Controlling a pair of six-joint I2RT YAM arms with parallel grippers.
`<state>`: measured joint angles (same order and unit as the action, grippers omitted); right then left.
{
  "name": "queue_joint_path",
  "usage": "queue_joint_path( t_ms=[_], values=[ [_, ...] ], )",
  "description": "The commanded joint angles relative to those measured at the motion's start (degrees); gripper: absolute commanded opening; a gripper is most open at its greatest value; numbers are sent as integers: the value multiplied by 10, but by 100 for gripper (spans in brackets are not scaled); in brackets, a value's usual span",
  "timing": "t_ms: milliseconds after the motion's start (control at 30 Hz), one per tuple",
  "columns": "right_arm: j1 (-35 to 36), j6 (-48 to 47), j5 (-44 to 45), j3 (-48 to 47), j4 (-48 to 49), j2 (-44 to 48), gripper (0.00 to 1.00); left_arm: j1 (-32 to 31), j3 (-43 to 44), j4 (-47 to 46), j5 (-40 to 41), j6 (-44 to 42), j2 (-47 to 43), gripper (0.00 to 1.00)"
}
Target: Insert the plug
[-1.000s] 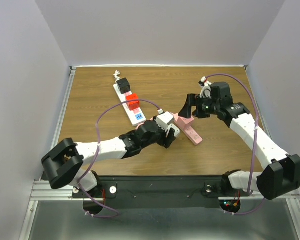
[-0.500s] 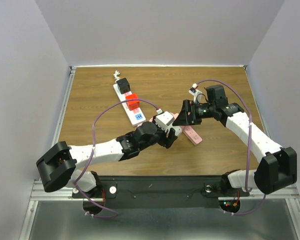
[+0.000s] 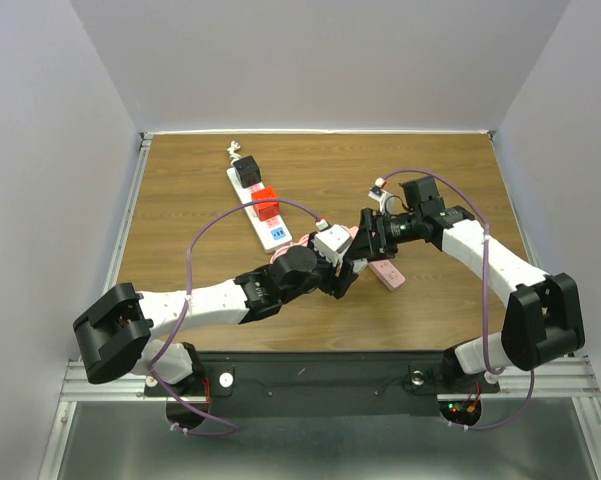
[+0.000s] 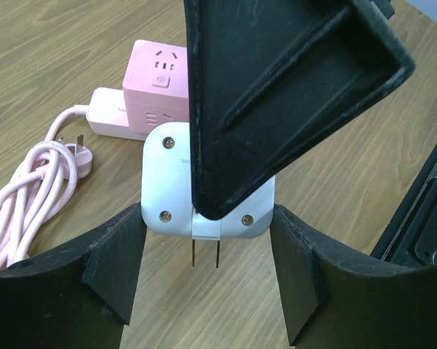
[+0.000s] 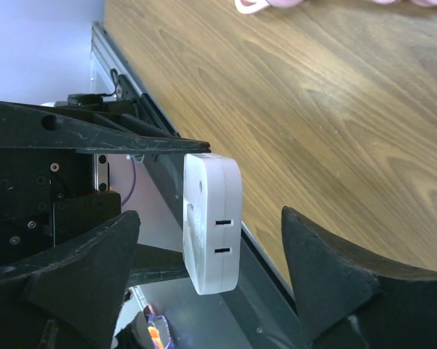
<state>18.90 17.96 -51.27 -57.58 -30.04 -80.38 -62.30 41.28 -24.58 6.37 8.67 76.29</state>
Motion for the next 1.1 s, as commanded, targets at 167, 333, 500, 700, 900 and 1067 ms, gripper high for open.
queue_joint_path(
  t_ms=[167,333,500,700,900,1067],
  values=[
    [14,-7,-62,4,14,-9,75,-11,28,-28,17,1,-13,0],
    [18,-3,-67,-1,22,-14,72,-16,29,-28,19,1,-10,0],
    [28,-2,-67,4,24,-18,69,-18,31,-28,24,3,-9,0],
    [40,-6,-82,10,23,-21,51,-19,29,-28,27,2,-11,0],
    [43,-13,-103,12,23,-27,3,-19,30,-28,37,6,-13,0],
    [43,-16,-69,8,26,-29,1,-19,32,-27,47,11,-15,52]
  ],
)
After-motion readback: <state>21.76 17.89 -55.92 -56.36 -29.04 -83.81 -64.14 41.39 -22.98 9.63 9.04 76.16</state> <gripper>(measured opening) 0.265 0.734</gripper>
